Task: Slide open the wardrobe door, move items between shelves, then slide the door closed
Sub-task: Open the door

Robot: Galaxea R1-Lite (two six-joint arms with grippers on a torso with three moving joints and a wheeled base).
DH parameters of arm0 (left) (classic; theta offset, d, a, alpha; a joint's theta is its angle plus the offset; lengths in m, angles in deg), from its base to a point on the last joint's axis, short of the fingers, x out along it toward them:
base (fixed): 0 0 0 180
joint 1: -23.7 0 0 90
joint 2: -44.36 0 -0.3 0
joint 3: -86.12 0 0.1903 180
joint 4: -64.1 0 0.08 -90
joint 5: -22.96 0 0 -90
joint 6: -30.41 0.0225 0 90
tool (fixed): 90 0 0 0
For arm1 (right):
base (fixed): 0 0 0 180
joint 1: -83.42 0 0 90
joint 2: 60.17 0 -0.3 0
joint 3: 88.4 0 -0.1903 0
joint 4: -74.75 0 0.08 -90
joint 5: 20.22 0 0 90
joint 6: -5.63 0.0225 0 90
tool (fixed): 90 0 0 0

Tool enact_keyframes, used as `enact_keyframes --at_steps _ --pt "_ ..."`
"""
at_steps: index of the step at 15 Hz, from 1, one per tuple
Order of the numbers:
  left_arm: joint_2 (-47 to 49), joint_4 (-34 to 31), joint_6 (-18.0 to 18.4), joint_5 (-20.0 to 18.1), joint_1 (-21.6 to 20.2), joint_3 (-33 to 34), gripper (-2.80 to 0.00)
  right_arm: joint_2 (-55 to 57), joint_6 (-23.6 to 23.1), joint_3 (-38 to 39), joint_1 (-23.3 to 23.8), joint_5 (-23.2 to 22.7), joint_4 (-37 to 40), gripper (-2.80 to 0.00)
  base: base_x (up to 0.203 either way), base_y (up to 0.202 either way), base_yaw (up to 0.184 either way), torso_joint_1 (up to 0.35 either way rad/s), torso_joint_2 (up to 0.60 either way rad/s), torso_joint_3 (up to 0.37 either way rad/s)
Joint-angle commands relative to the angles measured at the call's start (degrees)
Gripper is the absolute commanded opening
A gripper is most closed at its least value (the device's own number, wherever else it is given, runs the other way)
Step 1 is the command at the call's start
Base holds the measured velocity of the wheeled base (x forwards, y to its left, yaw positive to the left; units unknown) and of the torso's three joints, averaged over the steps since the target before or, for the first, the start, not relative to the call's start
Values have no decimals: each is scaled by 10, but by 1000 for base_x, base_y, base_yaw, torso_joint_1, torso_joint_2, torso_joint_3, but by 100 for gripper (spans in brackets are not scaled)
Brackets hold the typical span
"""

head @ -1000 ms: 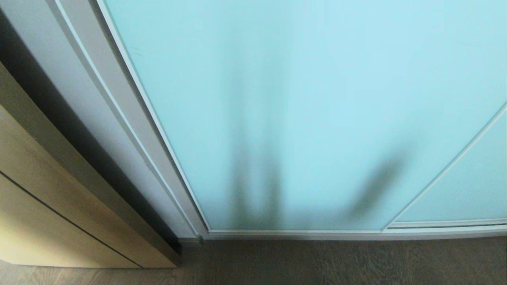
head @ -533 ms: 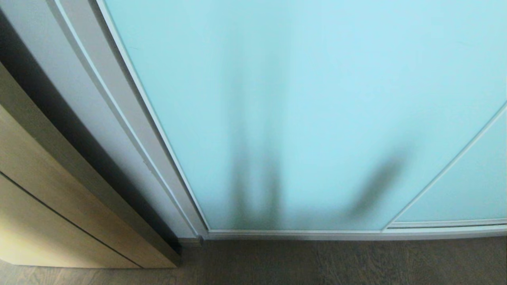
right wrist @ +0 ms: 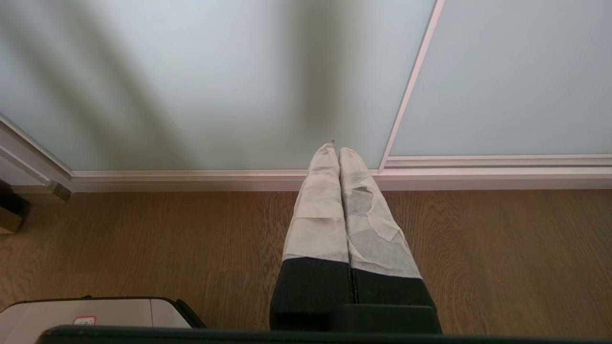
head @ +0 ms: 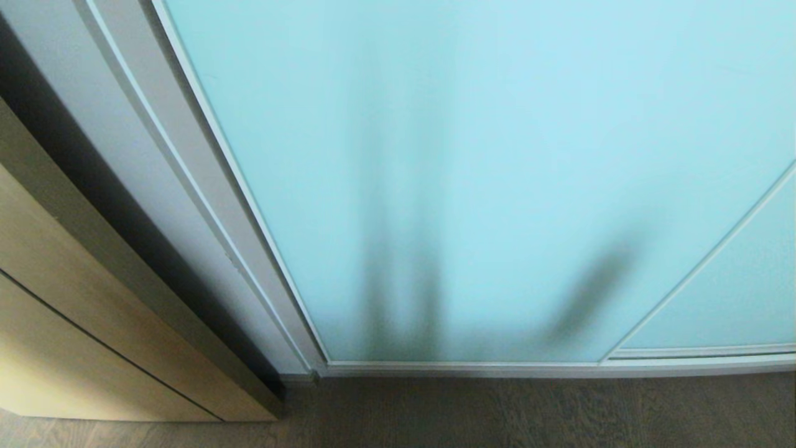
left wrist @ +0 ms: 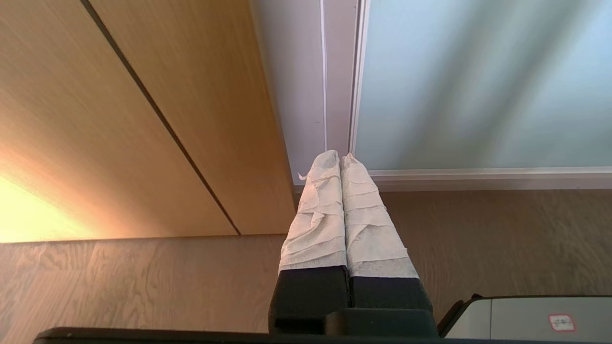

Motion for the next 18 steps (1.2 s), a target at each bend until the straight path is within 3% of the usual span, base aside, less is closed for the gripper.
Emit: enact_keyframes --at_steps 1,18 --pt "1 -2 -1 2 0 1 -280 0 0 0 0 0 0 -280 0 0 0 0 0 0" --pt "1 -2 -4 4 0 1 -280 0 0 0 0 0 0 -280 0 0 0 0 0 0"
